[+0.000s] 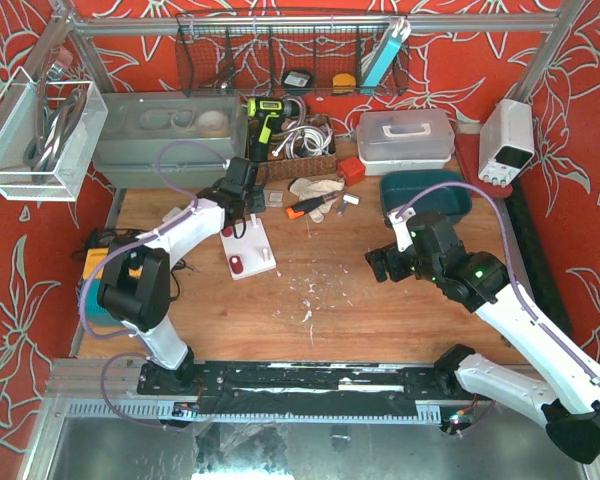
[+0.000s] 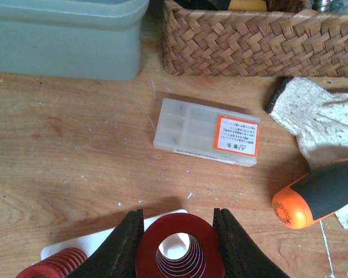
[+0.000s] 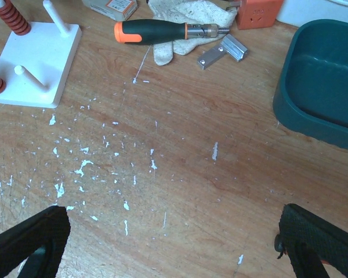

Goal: Install the large spring

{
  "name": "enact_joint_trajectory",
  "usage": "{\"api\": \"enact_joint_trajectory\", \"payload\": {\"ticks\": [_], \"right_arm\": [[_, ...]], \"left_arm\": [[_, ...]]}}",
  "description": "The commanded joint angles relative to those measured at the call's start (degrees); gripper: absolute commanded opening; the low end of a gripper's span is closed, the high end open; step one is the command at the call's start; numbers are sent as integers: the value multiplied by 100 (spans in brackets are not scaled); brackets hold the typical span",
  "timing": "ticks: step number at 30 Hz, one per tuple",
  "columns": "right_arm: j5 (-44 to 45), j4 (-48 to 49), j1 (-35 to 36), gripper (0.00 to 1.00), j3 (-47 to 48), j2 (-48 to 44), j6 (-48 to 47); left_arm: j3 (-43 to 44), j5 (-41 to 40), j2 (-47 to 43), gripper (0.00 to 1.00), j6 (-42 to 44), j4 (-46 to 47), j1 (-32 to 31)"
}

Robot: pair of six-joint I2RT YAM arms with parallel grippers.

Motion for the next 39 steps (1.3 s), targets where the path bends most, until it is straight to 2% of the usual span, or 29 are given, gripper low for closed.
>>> {"api": "enact_joint_trajectory", "payload": {"ticks": [1,16,21,25,27,34,39], "right_arm": [[161,-154,11,99,141,-33,33],[246,-182,7,99,132,-20,-66],[249,-164,4,99,147,6,-58],[242,-138,2,99,199,80,-75],[240,-103,2,99,225,133,-119],[385,-52,5,99,532,517,-249],[1053,13,-15,99,754,991,234]], "left_arm": [[-58,89,34,0,-110,171,-2],[-204,127,347,0,-10,277,7],[-172,108,447,17,38,292,10],[-110,101,478,39,60,195,9],[-45,101,493,47,80,90,8],[166,121,279,55,65,-368,8],[95,785,-360,61,-361,-749,-1]]}}
